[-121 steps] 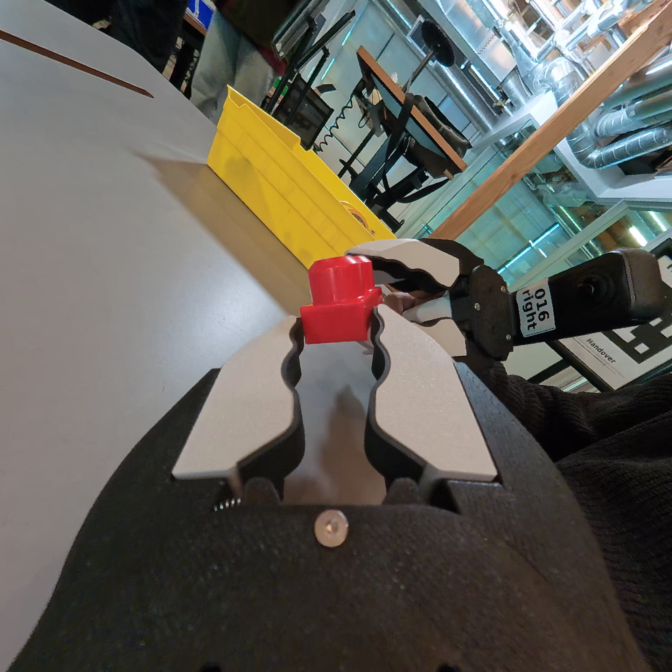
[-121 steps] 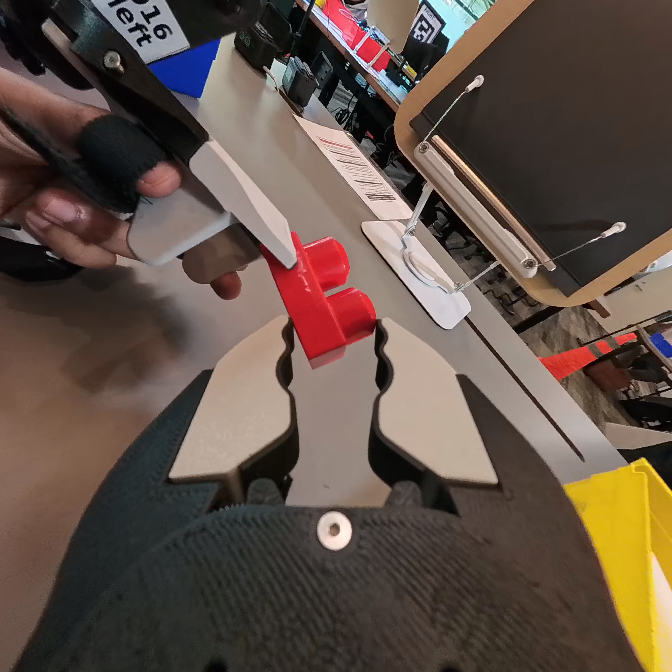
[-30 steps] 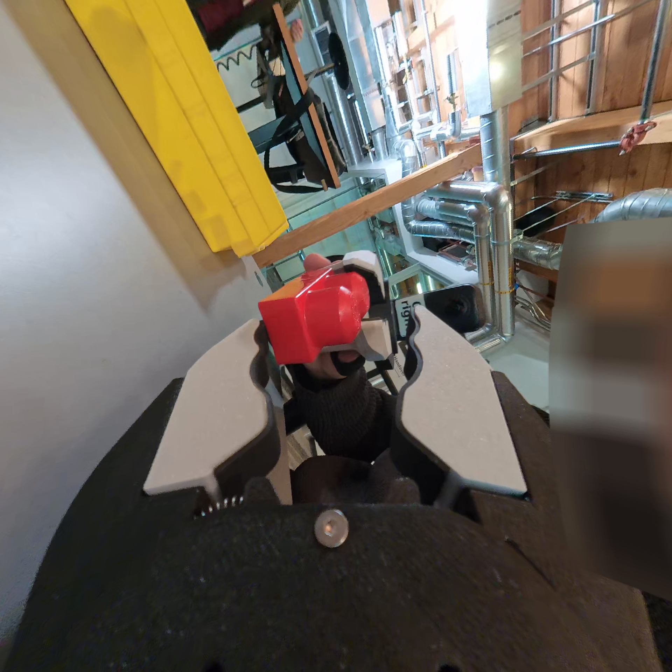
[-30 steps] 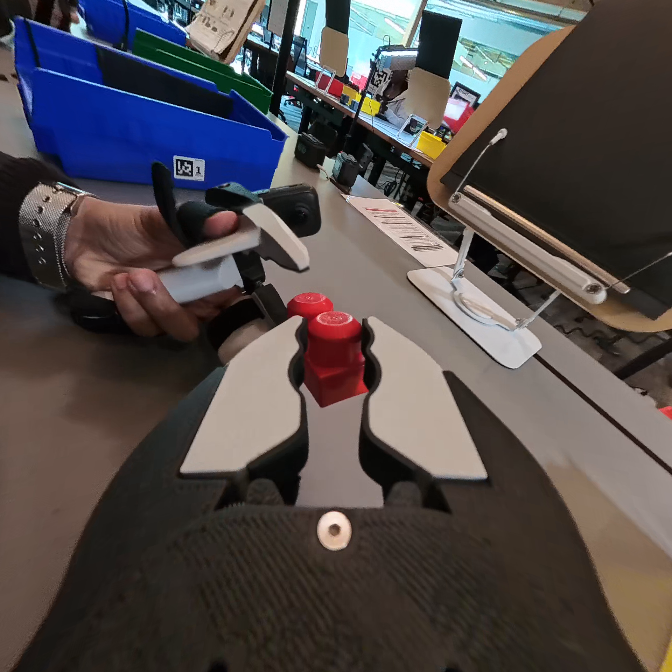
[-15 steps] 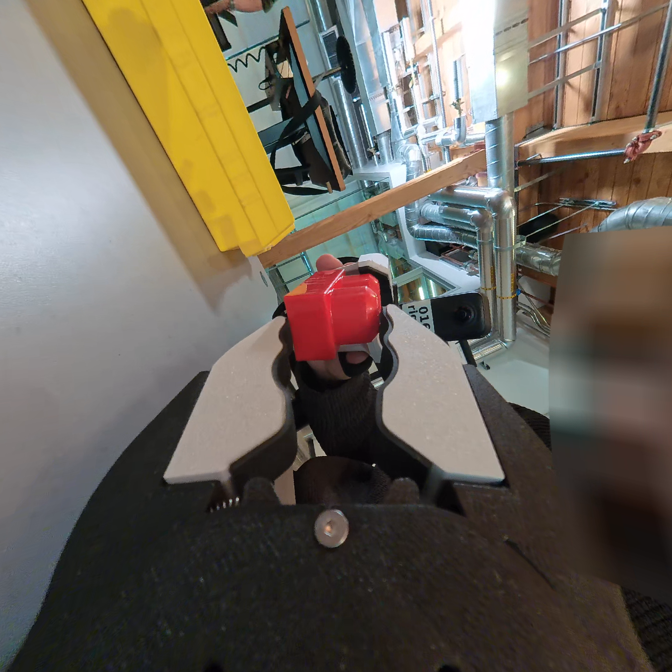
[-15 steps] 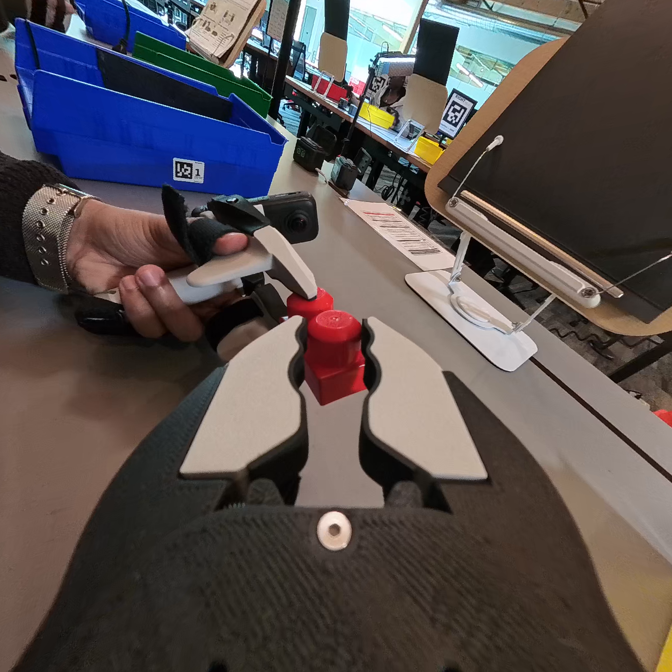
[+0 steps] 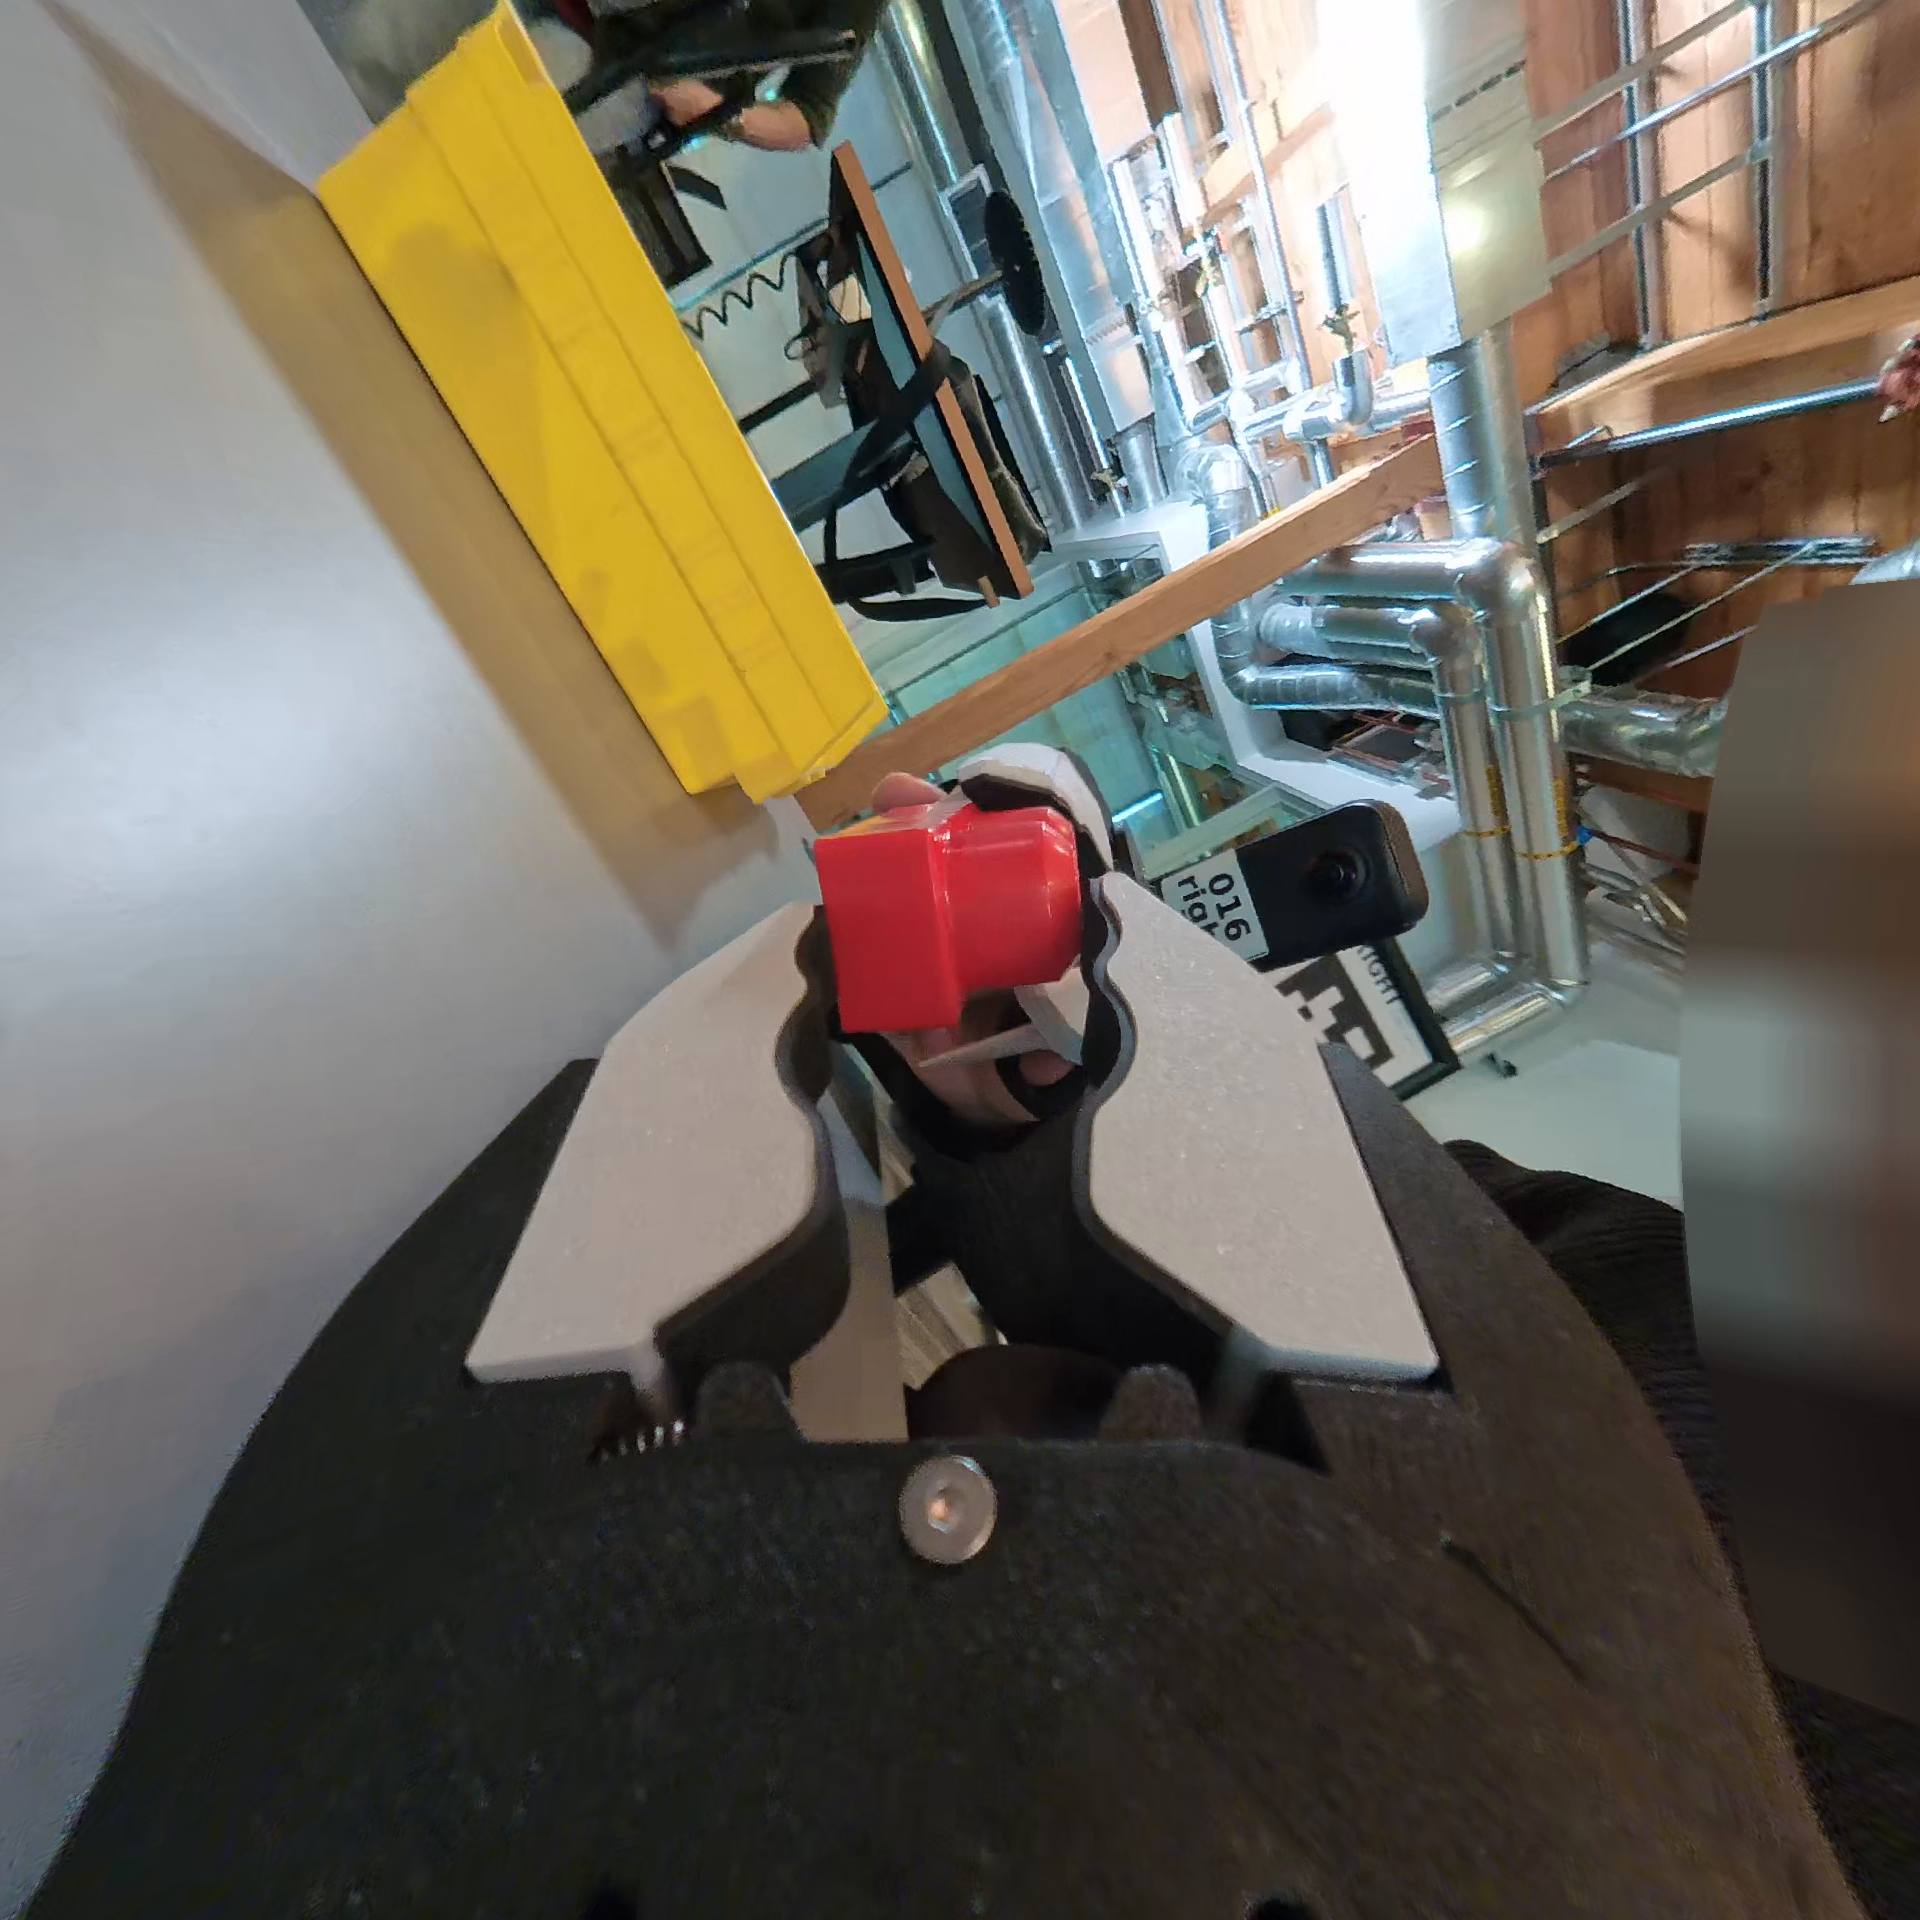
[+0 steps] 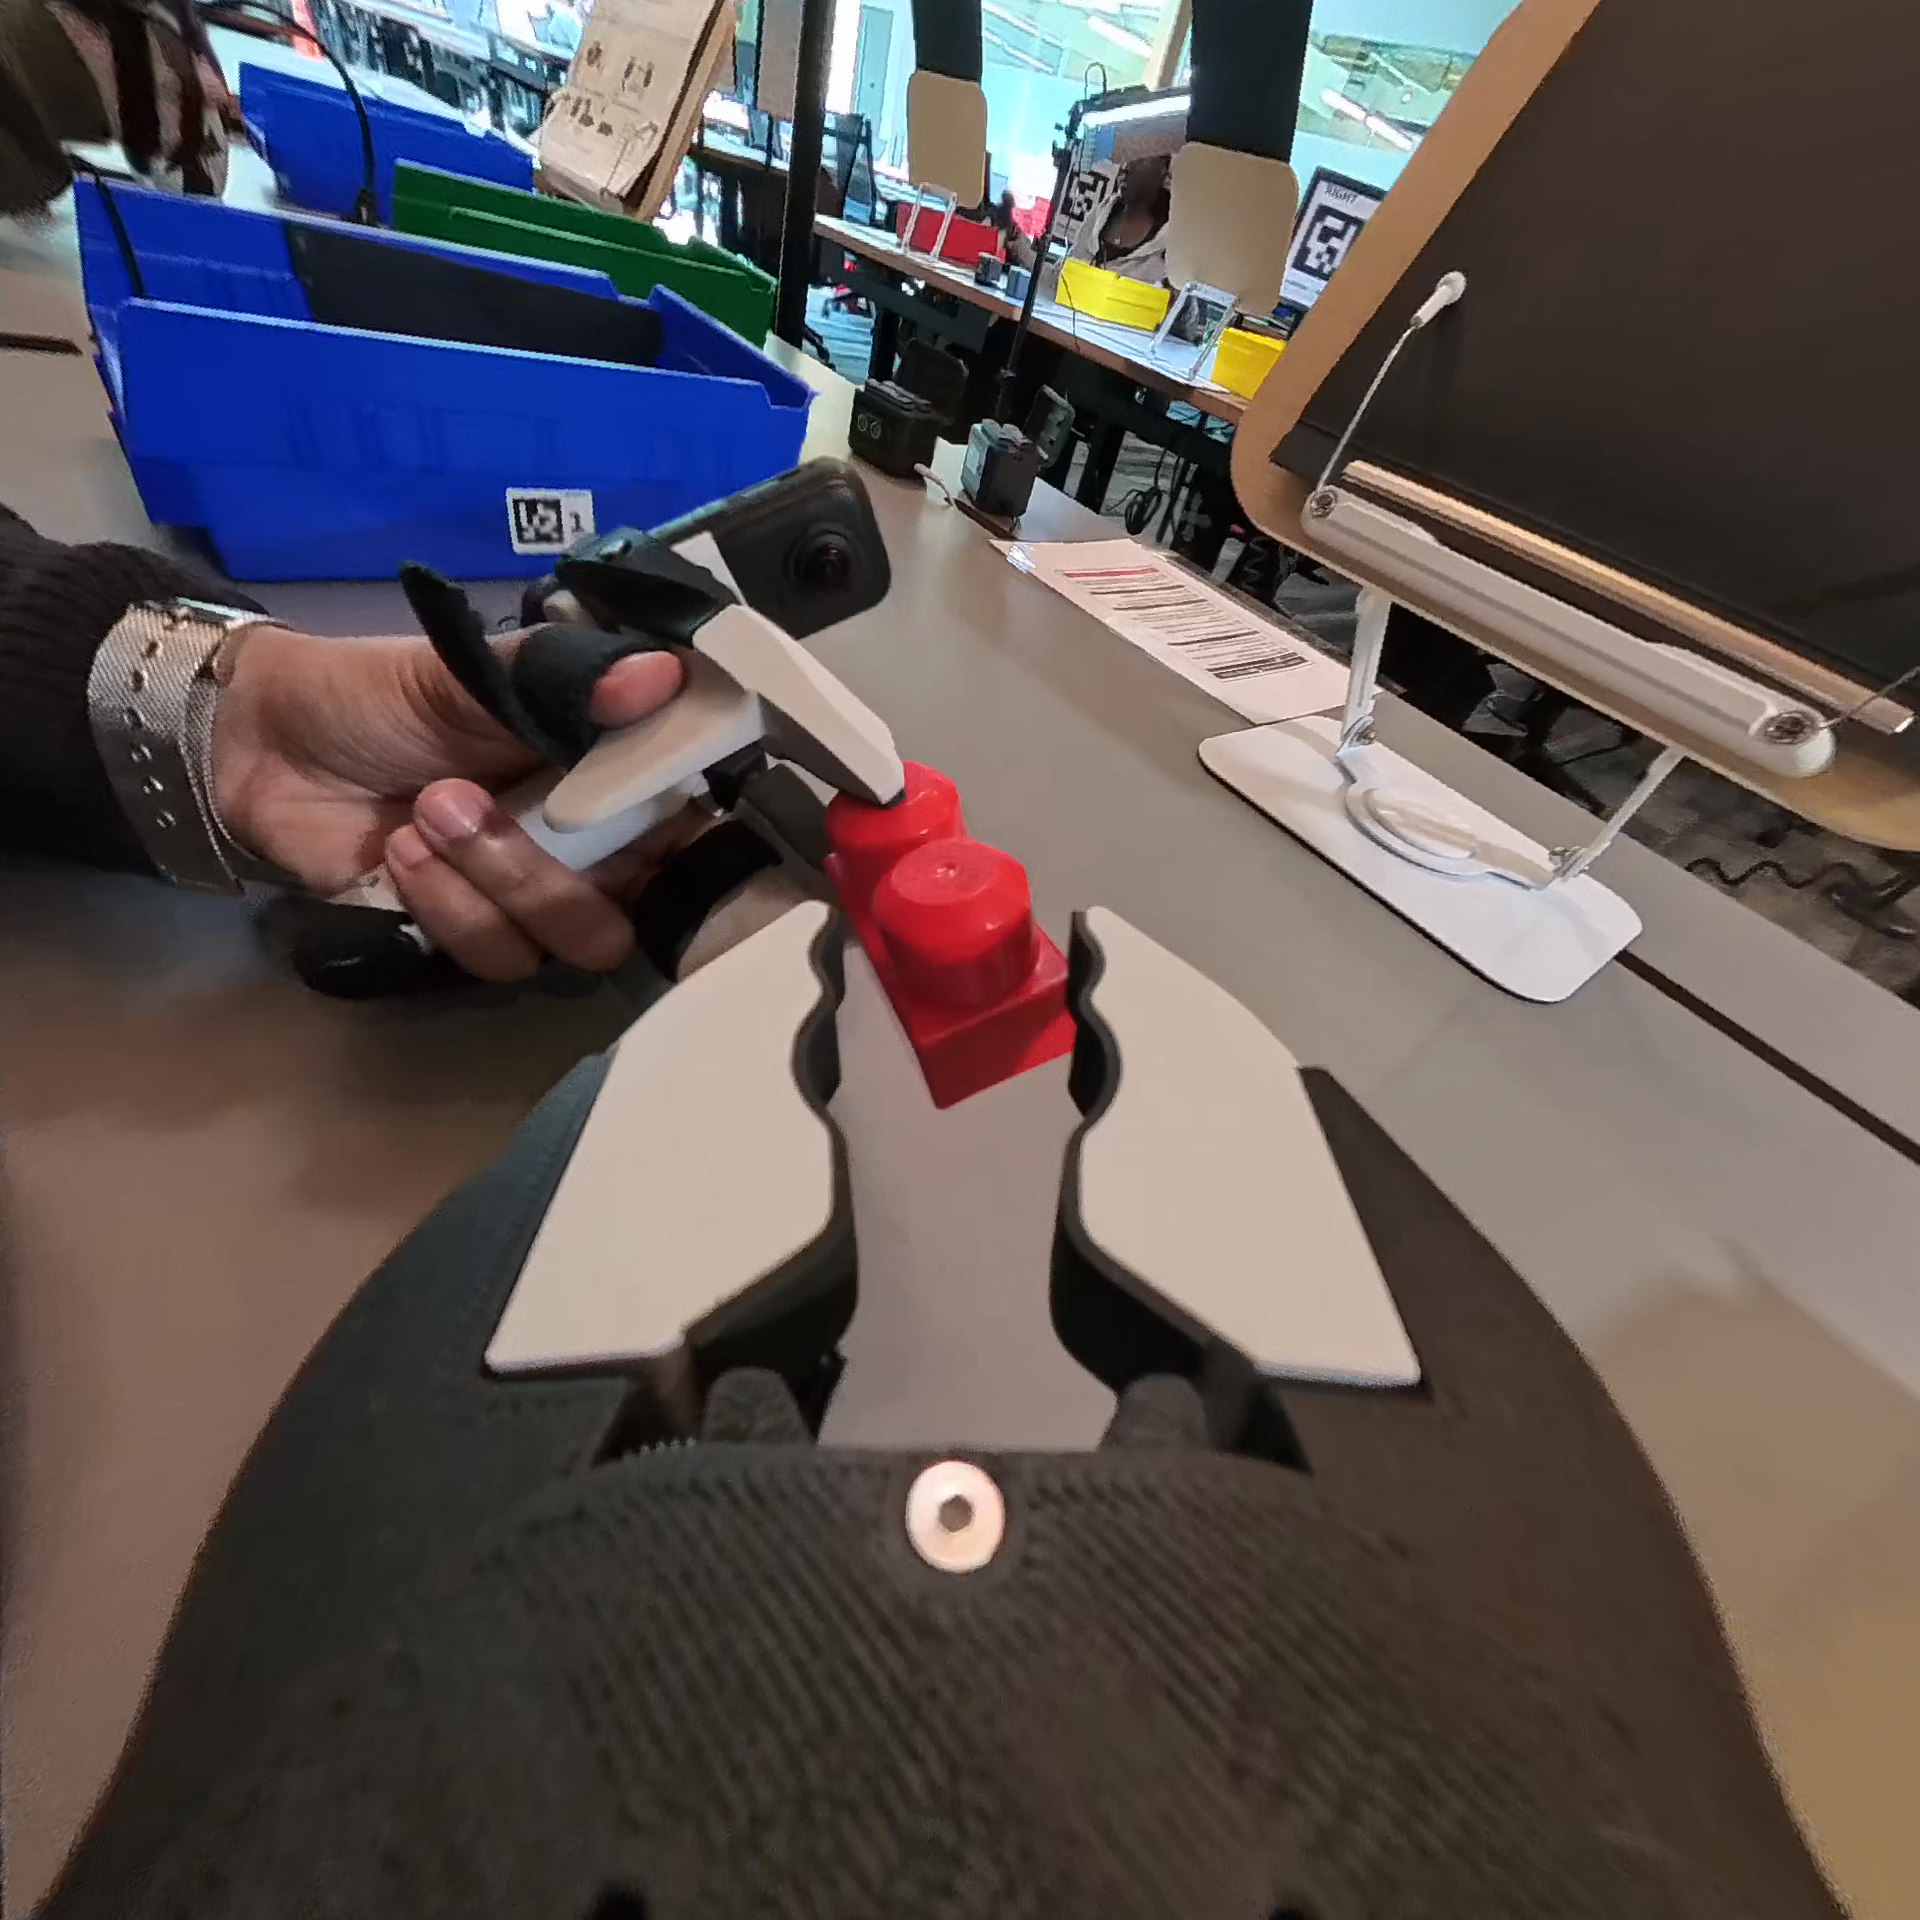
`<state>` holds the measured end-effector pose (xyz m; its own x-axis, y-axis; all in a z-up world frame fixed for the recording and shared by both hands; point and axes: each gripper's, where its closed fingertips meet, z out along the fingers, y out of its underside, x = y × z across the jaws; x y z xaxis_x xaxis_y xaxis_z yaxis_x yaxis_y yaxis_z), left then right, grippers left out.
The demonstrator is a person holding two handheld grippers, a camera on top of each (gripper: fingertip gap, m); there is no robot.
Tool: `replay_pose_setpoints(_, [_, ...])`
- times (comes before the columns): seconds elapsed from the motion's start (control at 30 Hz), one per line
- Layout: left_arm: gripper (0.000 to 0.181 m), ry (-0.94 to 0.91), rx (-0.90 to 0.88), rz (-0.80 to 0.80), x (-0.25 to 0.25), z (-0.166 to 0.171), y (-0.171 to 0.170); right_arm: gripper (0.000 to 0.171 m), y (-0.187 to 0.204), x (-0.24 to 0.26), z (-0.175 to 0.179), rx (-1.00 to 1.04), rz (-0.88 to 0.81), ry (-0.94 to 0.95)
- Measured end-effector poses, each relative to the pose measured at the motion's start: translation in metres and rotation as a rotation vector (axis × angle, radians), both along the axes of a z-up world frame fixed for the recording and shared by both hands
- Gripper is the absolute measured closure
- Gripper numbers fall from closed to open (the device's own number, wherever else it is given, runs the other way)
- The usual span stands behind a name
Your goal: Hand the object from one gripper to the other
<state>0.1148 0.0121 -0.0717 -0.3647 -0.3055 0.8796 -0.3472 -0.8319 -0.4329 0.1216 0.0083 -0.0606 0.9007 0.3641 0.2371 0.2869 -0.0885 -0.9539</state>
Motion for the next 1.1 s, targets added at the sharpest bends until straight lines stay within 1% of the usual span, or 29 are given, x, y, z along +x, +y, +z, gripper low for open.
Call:
replay_pose_setpoints(0.17, [0.134, -0.039, 0.074, 0.098, -0.002, 0.008, 0.013, 0.121, 0.002, 0.009, 0.003, -0.020, -0.006, 0.150])
replay_pose_setpoints(0.33, [0.134, -0.060, 0.158, 0.180, -0.004, 0.013, 0.024, 0.112, 0.003, 0.019, 0.007, -0.061, 0.014, 0.428])
replay_pose_setpoints(0.43, [0.134, -0.078, 0.234, 0.206, -0.004, 0.015, 0.022, 0.108, 0.004, 0.025, 0.009, -0.090, 0.034, 0.620])
replay_pose_setpoints(0.5, [0.135, -0.097, 0.300, 0.219, -0.004, 0.018, 0.019, 0.106, 0.004, 0.026, 0.009, -0.113, 0.050, 0.710])
replay_pose_setpoints(0.7, [0.136, -0.148, 0.561, 0.229, -0.003, 0.020, 0.002, 0.098, 0.004, 0.010, 0.005, -0.201, 0.150, 0.867])
replay_pose_setpoints(0.77, [0.136, -0.147, 0.611, 0.214, -0.002, 0.017, -0.004, 0.101, 0.002, 0.004, 0.006, -0.233, 0.200, 0.934])
replay_pose_setpoints(0.8, [0.136, -0.151, 0.618, 0.199, -0.002, 0.017, -0.007, 0.106, 0.001, 0.002, 0.007, -0.244, 0.222, 0.965])
replay_pose_setpoints(0.87, [0.136, -0.163, 0.627, 0.185, -0.002, 0.018, -0.011, 0.120, -0.001, -0.001, 0.008, -0.265, 0.259, 0.996])
replay_pose_setpoints(0.9, [0.136, -0.175, 0.627, 0.181, -0.003, 0.019, -0.013, 0.123, -0.002, -0.002, 0.008, -0.274, 0.269, 0.991])
replay_pose_setpoints(1.1, [0.136, -0.170, 0.628, 0.168, -0.002, 0.018, -0.015, 0.123, -0.002, 0.000, 0.009, -0.258, 0.253, 0.946])
